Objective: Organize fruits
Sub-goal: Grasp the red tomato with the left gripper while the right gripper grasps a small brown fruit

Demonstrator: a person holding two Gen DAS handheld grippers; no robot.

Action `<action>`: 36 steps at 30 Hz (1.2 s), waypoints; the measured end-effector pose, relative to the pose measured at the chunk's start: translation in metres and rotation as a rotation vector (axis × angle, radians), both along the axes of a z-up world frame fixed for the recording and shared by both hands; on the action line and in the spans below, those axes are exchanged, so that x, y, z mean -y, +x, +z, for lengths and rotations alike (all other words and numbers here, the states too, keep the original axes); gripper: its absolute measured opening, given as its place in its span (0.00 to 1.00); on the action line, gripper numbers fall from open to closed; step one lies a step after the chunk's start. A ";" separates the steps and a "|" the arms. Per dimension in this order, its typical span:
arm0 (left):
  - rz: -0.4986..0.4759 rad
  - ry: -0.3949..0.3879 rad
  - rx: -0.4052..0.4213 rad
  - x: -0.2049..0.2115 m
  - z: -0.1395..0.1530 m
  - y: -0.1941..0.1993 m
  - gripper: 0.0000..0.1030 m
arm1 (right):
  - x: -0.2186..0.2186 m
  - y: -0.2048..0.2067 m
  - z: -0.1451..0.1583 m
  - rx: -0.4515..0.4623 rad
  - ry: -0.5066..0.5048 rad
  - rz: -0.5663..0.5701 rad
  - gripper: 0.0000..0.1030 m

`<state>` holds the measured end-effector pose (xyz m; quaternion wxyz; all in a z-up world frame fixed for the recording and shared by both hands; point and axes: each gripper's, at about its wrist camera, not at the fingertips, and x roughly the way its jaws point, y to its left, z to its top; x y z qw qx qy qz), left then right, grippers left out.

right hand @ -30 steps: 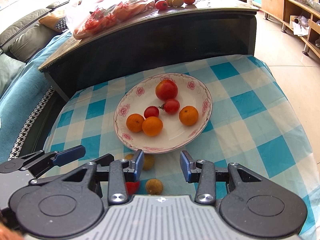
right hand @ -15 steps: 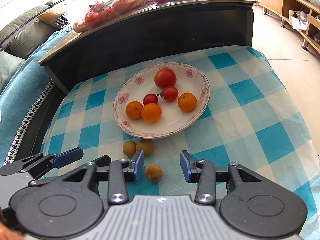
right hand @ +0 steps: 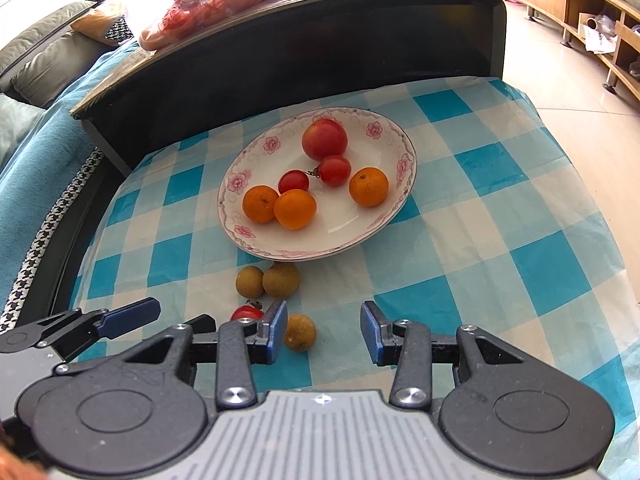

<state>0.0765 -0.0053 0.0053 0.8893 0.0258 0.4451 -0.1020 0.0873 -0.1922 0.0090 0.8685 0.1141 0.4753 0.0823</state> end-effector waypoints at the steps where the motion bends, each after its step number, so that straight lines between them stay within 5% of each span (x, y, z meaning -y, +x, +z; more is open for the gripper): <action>1: 0.004 -0.003 -0.002 -0.001 0.000 0.001 0.59 | -0.001 0.001 -0.002 -0.005 -0.002 0.000 0.43; 23: 0.045 -0.037 -0.032 -0.014 -0.003 0.005 0.60 | -0.026 0.021 -0.030 -0.072 -0.002 0.088 0.43; 28: 0.030 -0.026 -0.041 -0.008 -0.009 0.005 0.60 | -0.027 0.020 -0.033 -0.063 -0.042 0.102 0.30; 36: -0.007 -0.028 -0.029 0.004 -0.014 0.003 0.60 | -0.007 0.011 -0.026 -0.040 -0.041 0.078 0.30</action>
